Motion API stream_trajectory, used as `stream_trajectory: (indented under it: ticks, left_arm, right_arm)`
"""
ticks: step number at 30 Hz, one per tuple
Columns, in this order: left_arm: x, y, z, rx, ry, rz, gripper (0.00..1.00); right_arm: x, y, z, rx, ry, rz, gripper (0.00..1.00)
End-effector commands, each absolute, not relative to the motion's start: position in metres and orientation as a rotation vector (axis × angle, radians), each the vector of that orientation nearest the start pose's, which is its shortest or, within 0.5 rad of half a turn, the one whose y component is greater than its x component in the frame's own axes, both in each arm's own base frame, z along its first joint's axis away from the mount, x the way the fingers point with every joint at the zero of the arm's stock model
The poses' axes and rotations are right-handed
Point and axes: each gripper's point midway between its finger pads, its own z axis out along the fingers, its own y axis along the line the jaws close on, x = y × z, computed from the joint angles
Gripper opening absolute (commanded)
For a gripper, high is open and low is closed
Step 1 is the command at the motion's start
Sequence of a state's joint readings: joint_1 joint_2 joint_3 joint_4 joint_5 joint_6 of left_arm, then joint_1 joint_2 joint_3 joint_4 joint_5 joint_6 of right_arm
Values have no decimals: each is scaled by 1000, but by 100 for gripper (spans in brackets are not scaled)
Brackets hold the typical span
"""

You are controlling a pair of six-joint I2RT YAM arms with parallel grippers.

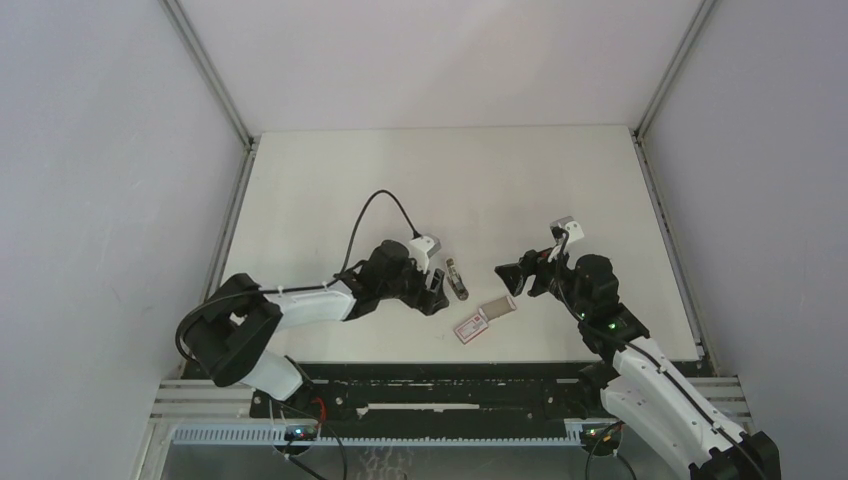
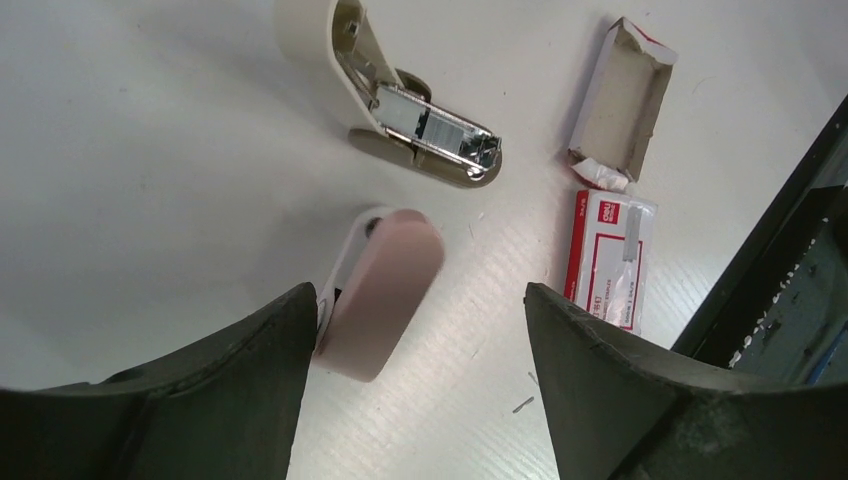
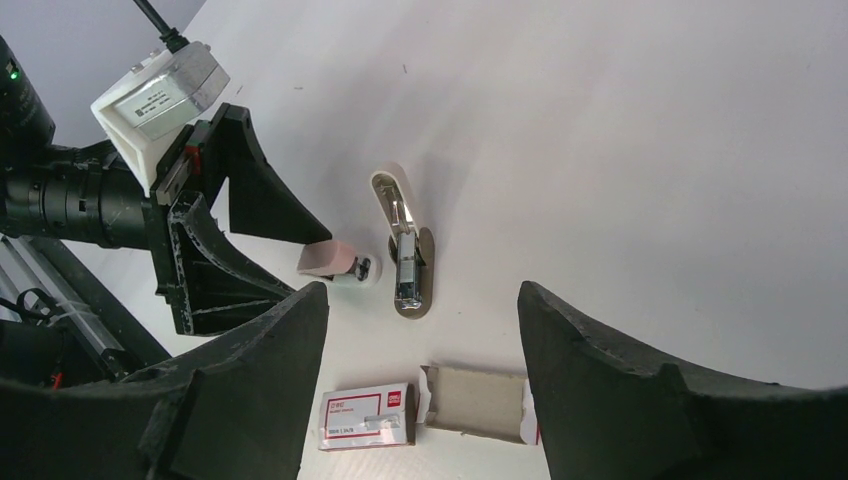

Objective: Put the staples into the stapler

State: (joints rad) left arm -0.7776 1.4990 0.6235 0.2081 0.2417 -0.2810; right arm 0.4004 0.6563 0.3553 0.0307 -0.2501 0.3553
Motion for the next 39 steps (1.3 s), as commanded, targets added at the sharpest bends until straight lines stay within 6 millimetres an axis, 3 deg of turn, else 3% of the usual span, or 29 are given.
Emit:
stream_trajectory:
  ticks: [1,10,15,20,25,28,35,39]
  left_arm:
    - [205,-287,36,705,2303,-849,79]
    - [210,-270,25,752,2293,-533,73]
    - [221,-262,27,724,2262,-353,61]
    - [222,-260,28,728,2243,-297,49]
    - [223,-267,31,756,2221,-305,37]
    - [222,-276,35,785,2200,-337,38]
    - [223,-285,36,831,2180,-363,52]
    - [225,-288,35,844,2178,-357,52]
  right_arm:
    - [242,164,165,-235,1850,754,69]
    - [245,161,165,-208,1854,738,69]
    - [246,160,164,-197,1856,732,69]
    - [248,159,164,-171,1854,731,71]
    - [241,176,167,-232,1849,844,80]
    - [239,182,167,-219,1862,899,82]
    - [238,179,163,-150,1891,909,83]
    - [238,178,160,-130,1893,911,83]
